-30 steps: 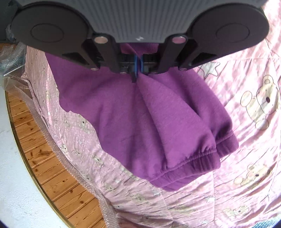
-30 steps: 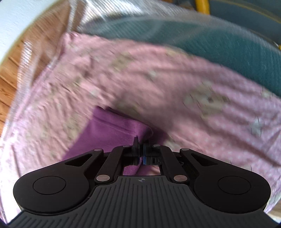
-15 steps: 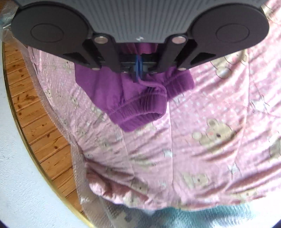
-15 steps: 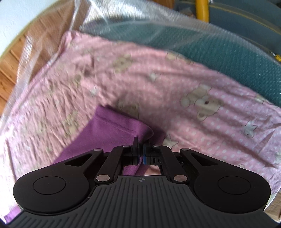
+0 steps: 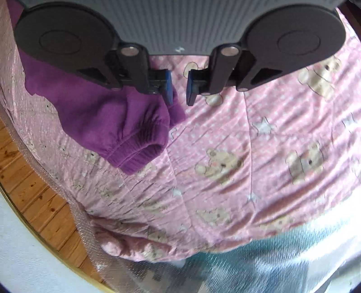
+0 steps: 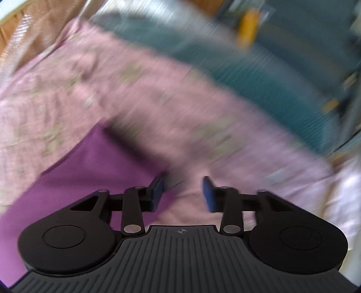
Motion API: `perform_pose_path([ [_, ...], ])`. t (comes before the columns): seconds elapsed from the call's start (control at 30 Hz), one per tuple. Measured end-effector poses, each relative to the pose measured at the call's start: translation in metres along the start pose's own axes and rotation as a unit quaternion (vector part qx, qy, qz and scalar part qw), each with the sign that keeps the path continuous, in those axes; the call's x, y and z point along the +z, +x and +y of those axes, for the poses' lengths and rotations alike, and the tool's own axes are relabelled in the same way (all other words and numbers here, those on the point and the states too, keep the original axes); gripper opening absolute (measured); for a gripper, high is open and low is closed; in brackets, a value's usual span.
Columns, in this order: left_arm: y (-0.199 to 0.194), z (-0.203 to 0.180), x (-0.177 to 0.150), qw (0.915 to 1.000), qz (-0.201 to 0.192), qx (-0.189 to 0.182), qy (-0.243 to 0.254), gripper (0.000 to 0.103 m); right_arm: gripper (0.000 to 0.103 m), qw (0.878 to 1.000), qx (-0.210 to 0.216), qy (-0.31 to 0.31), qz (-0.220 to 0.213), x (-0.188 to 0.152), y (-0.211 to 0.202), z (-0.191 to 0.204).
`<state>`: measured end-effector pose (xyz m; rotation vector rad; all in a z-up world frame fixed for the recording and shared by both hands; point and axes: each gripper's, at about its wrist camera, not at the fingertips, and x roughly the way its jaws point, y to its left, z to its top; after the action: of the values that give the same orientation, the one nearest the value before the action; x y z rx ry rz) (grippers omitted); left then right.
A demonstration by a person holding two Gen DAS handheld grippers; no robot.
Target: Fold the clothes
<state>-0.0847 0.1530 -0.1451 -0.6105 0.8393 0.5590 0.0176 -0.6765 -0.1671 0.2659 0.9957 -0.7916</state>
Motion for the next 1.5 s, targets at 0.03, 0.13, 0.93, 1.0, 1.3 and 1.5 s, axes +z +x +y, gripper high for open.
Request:
perform_pose_path([
  [0.03,-0.011,-0.005,0.008,0.9996,-0.017,-0.010,0.018,0.018,0.045,0.999,-0.012,-0.018,-0.030,0.000,-0.019,0.008],
  [0.13,-0.011,-0.032,0.036,0.9962,-0.021,-0.064,0.055,0.030,0.045,0.994,0.042,-0.093,-0.049,-0.022,-0.057,0.079],
  [0.93,0.118,-0.085,0.038,0.9963,0.022,-0.055,0.062,0.004,0.024,0.795,0.457,-0.390,0.080,-0.170,-0.147,0.541],
  [1.0,0.081,-0.078,0.036,0.9946,-0.006,-0.092,0.048,0.029,0.043,0.813,0.452,-0.364,0.046,-0.156,-0.163,0.514],
  [1.3,0.070,-0.032,-0.050,0.9776,0.085,-0.159,0.109,0.012,0.037,0.844,0.390,-0.367,0.032,-0.208,-0.155,0.343],
  [1.5,0.045,-0.024,-0.037,0.9757,0.064,-0.185,0.098,0.051,0.043,0.893,0.327,-0.309,0.012,-0.199,-0.136,0.272],
])
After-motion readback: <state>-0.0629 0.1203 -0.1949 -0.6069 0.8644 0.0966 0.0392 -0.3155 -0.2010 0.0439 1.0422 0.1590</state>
